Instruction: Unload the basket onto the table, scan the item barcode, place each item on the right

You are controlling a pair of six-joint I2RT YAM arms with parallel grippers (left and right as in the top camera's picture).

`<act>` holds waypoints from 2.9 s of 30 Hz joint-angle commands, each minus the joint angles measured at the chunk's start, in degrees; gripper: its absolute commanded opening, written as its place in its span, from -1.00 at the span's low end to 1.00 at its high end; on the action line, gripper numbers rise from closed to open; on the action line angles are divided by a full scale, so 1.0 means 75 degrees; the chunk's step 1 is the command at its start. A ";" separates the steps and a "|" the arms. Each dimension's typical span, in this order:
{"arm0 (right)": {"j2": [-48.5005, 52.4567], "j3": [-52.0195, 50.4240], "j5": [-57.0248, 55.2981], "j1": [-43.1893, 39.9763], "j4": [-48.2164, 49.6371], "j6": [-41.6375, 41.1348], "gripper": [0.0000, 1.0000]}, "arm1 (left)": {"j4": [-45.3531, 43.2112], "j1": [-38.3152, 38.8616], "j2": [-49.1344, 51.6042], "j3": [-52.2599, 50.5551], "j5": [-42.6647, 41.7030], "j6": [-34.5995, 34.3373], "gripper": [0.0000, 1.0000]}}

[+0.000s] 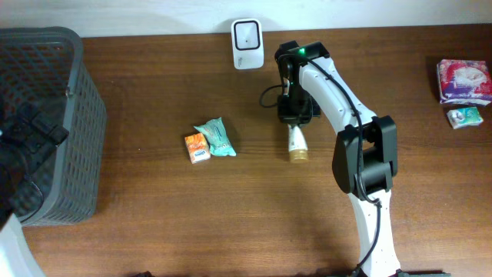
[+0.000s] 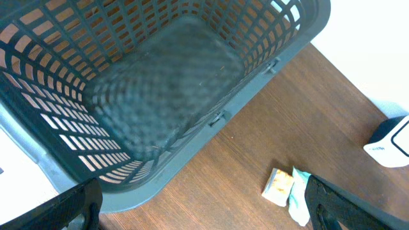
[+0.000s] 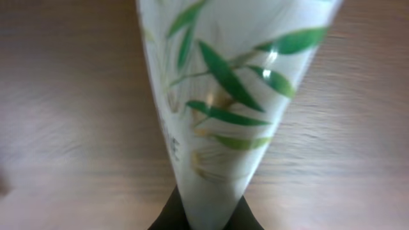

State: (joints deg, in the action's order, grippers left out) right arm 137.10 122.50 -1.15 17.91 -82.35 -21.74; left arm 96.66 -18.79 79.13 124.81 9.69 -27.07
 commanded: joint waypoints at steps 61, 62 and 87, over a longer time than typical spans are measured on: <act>0.0402 -0.2291 0.6787 -0.1390 0.1851 0.4118 -0.60 | 0.0006 -0.0041 -0.0012 -0.0003 0.0029 -0.0064 0.98; 0.0402 -0.2291 0.6904 -0.1326 0.1862 0.4121 -0.85 | 0.0006 -0.0041 -0.0012 -0.0003 0.0029 -0.0064 0.98; -0.3273 -0.1186 0.2856 0.1236 0.4100 0.2769 -0.92 | 0.0006 -0.0041 -0.0012 -0.0003 0.0029 -0.0064 0.98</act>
State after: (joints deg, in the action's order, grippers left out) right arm 113.65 112.60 23.53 26.85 -52.31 0.86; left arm 96.68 -18.79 79.13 124.81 9.69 -27.07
